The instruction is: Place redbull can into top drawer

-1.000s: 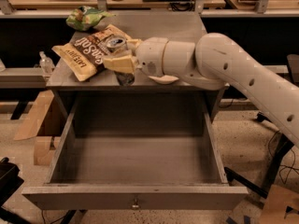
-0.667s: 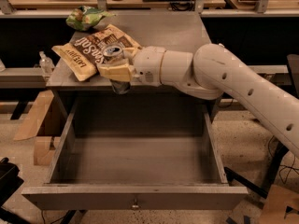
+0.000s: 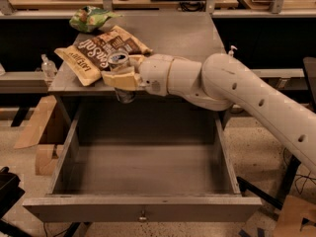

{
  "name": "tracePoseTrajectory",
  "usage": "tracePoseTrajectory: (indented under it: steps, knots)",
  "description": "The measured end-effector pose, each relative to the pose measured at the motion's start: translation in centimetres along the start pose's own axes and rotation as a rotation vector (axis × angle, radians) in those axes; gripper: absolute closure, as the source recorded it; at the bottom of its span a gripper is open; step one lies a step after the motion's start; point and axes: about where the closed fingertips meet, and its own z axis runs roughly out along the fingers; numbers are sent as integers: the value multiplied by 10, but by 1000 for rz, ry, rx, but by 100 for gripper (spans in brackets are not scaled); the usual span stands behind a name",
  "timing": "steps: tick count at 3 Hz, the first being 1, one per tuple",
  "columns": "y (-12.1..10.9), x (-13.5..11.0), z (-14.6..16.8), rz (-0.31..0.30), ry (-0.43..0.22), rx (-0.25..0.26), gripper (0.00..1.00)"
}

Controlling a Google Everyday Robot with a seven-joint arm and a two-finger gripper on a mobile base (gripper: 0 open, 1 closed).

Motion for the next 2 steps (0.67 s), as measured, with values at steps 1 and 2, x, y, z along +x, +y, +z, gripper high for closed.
tracePoseTrajectory:
  steps: [1,2]
  knots:
    - [14,37,1,55,-24,13,100]
    - [47,103,15,80,-45,-42,100]
